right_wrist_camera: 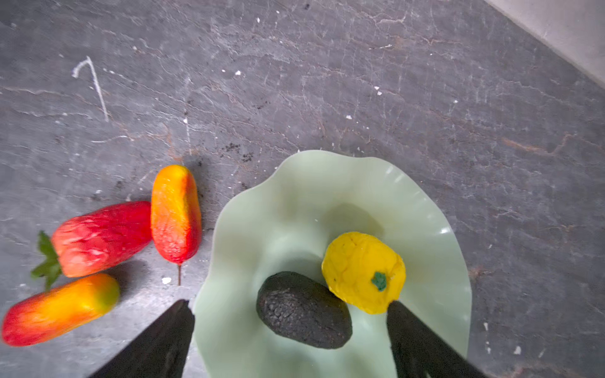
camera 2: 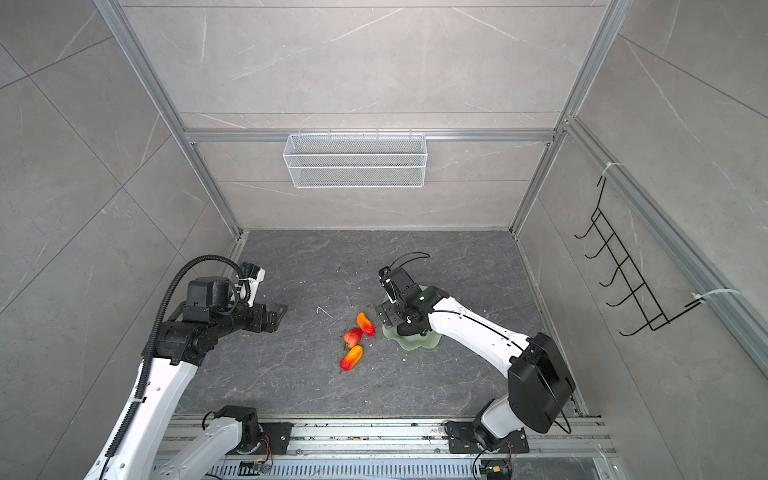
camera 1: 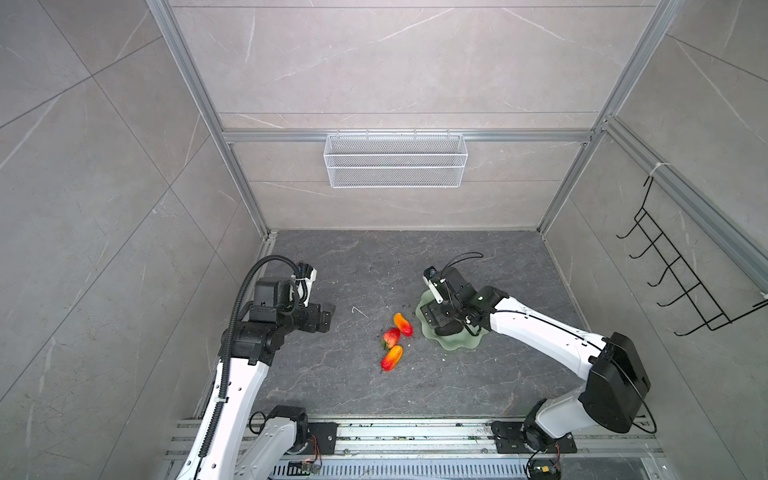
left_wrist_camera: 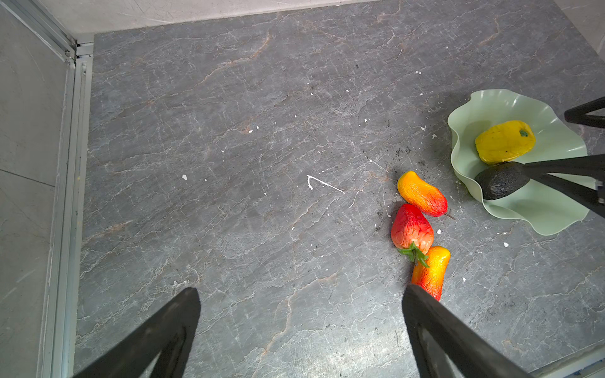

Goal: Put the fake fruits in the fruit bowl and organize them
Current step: 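Reach the right gripper to the red strawberry and grasp it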

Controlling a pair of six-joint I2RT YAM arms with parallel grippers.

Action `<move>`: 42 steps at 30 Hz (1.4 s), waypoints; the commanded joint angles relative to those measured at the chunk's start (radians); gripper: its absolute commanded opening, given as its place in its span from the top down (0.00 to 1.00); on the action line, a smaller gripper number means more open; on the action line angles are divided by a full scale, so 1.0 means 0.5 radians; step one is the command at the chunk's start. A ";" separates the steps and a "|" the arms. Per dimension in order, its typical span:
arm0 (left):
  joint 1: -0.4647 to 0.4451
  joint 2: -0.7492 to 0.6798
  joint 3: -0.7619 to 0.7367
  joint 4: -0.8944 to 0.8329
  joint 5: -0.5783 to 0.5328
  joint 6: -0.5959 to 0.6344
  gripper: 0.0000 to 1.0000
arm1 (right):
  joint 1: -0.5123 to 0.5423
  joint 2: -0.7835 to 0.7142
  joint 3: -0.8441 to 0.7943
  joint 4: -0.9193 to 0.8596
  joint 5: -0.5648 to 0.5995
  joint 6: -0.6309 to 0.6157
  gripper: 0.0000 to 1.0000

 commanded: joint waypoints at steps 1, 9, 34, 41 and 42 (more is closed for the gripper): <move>0.012 -0.002 0.008 0.044 0.022 0.035 0.00 | 0.085 -0.051 0.084 -0.084 -0.216 -0.011 0.00; 0.012 -0.007 0.008 0.042 0.026 0.035 0.00 | 0.374 0.268 0.244 0.012 -0.295 0.007 0.00; 0.012 -0.013 0.008 0.044 0.038 0.039 0.00 | 0.516 0.849 0.533 -0.037 -0.436 0.387 0.03; 0.012 -0.019 0.006 0.044 0.040 0.036 0.00 | 0.514 0.904 0.557 -0.106 -0.442 0.398 0.03; 0.012 -0.020 0.007 0.044 0.040 0.036 0.00 | 0.514 0.919 0.563 -0.109 -0.451 0.403 0.03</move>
